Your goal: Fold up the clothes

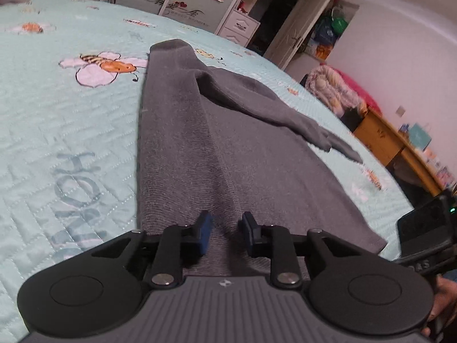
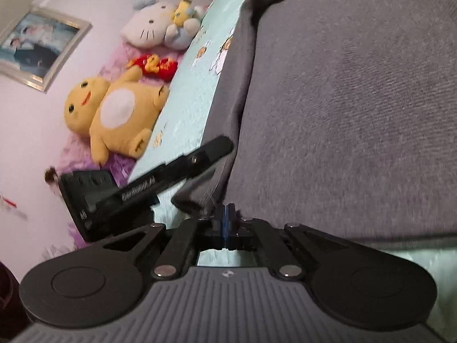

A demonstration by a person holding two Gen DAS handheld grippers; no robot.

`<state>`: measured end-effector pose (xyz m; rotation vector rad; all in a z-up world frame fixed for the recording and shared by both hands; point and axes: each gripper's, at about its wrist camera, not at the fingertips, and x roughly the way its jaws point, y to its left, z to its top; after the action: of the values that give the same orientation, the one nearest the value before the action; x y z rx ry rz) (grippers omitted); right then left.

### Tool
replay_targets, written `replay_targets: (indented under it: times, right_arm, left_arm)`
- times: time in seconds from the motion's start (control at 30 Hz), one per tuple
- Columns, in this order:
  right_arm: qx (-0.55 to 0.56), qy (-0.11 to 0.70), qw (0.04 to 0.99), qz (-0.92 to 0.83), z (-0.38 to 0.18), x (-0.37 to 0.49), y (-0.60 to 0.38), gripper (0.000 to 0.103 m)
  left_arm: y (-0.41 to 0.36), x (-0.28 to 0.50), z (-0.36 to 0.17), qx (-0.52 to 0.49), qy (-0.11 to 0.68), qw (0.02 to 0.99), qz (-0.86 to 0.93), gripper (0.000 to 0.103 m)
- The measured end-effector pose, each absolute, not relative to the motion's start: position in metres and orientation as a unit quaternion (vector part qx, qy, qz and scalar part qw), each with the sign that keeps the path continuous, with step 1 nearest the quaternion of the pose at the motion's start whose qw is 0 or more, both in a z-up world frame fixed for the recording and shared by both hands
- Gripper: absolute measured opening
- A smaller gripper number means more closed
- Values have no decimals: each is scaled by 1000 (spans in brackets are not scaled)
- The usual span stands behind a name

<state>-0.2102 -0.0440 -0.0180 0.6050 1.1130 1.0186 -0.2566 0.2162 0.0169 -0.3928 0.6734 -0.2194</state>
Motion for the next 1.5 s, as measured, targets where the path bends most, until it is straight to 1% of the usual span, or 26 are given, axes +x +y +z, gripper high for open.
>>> replay_targets:
  times: [0.07,0.13,0.2,0.23,0.27,0.3,0.33,0.37,0.5,0.57,0.67,0.73,0.83,1.0,1.17,1.3,1.4,1.5]
  right_arm:
    - [255,501,688,458,-17,-212,-46,0]
    - [261,510,678,461,-16,-211,-51,1]
    - [264,506,675,466,-11,-207,-57,5]
    - [270,498,679,466,-7,-202,-60,7]
    - [276,490,684,464,-3,-196,-64,16]
    - [288,476,698,451,0,-187,-70,32]
    - [301,461,711,437,4,-178,-77,37]
    - [317,442,728,417,6,-165,-85,40]
    - [398,359,788,304,9,-113,-132,40]
    - [416,322,817,235,5,-90,-158,41]
    - [449,302,828,145,-9,-65,-189,43]
    - [491,305,804,135,-24,-52,-199,43]
    - [517,306,788,135,-36,-35,-198,41]
    - [509,298,801,105,-33,-18,-182,42]
    - [520,264,806,101,-44,-11,-186,42]
    - [549,240,797,77,-50,-20,-188,42]
    - [512,235,826,20,-42,-36,-189,43]
    - [475,248,844,33,-43,-27,-189,45]
  left_arm:
    - [212,-256,23,-173,337,919,-105,27]
    - [209,-257,31,-164,344,917,-115,33]
    - [210,-259,42,-172,338,915,-137,36]
    - [211,-259,48,-178,330,915,-150,41]
    - [211,-257,54,-180,321,917,-156,44]
    - [210,-254,60,-182,311,919,-159,50]
    - [212,-249,65,-186,303,921,-159,53]
    - [216,-243,70,-191,296,923,-156,53]
    - [235,-204,80,-216,282,926,-132,53]
    - [243,-182,81,-214,278,930,-112,53]
    - [255,-147,77,-229,276,928,-98,53]
    - [263,-128,70,-245,274,926,-87,53]
    - [272,-104,55,-276,275,918,-72,53]
    - [281,-92,32,-333,282,898,-54,53]
    - [281,-96,19,-335,285,897,-45,53]
    - [279,-96,19,-324,285,901,-42,54]
    - [276,-97,18,-311,282,907,-42,54]
    - [275,-96,16,-305,279,909,-43,54]
